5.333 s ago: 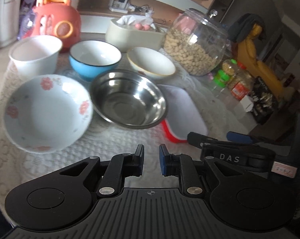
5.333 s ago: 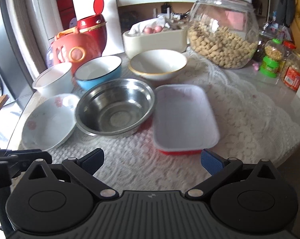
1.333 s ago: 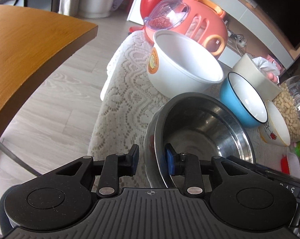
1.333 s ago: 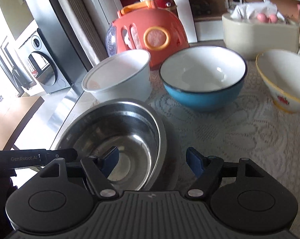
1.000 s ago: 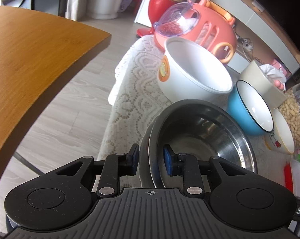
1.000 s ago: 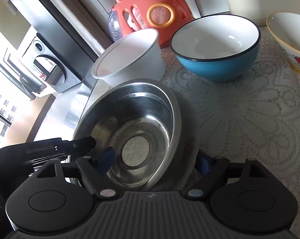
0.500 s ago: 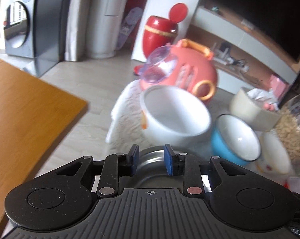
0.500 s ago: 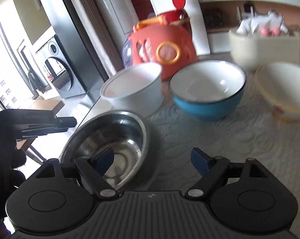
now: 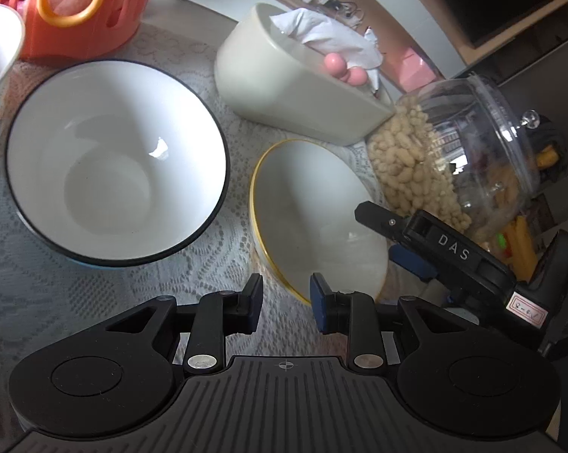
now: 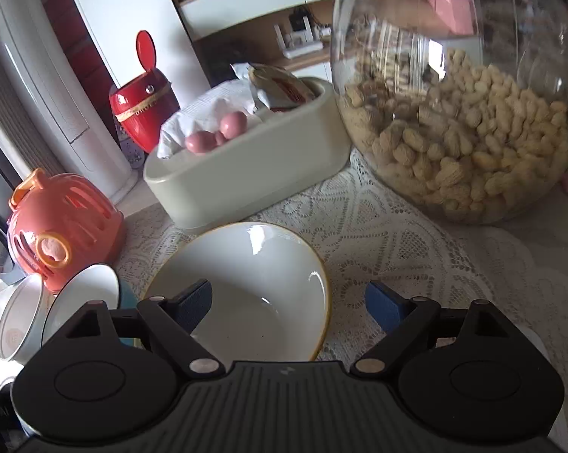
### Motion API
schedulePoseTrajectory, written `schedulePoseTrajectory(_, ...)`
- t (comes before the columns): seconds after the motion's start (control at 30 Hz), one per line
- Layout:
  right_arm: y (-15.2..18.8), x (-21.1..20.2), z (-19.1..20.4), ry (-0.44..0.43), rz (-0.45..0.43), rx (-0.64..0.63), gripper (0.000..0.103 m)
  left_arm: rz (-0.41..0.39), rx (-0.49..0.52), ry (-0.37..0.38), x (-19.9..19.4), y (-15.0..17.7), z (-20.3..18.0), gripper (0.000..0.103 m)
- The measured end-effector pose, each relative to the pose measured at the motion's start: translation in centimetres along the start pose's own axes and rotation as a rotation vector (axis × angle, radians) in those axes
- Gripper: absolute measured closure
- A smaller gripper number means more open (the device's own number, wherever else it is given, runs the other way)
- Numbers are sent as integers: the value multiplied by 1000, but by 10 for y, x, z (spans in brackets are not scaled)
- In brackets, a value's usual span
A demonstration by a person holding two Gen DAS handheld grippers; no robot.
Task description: Organize plates and bowls
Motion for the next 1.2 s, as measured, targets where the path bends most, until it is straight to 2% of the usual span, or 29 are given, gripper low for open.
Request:
schedulePoseTrajectory(0.03,-2,13,-4,-8,23,4,15,-5,1,-11,6,-1,0,72)
schedulePoseTrajectory(0.07,-2,23,-6,-12,43,1,19,-10,4,-19,12,-2,0,72)
schedulePoseTrajectory(0.1,0,33,-6,-18,63,-4,25,-14,9,-25,16,-3,1,72)
schedulePoseTrajectory(0.13,2,39,-7,-32,81,-4,36,-12,19,-38,21,-4,1,72)
schedulePoseTrajectory(0.23,10,46,-3,-100,108,20,47,10,65,-58,30,-2,0,73)
schedulePoseTrajectory(0.47,27,13,20,-130,117,-40,47,31,154,-82,-1,14,3,73)
schedulePoseTrajectory(0.7,80,-38,51,-180,185,-117,43,64,214,-110,-60,50,30,73)
schedulePoseTrajectory(0.97,141,-89,91,-276,271,-189,40,90,203,-128,-114,73,65,73)
schedulePoseTrajectory(1.2,148,-96,95,-258,267,-165,40,57,190,-115,-124,73,69,75)
Point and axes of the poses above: each gripper's, at about its wrist camera, not at the fingertips, and x roughly the way its jaws point, z to its left, y to its underside, the point moved 5 cm from there along x, roughly the way its jaws point, and after that the axes turned 8 degrees about -z, right-handed, at the moved point
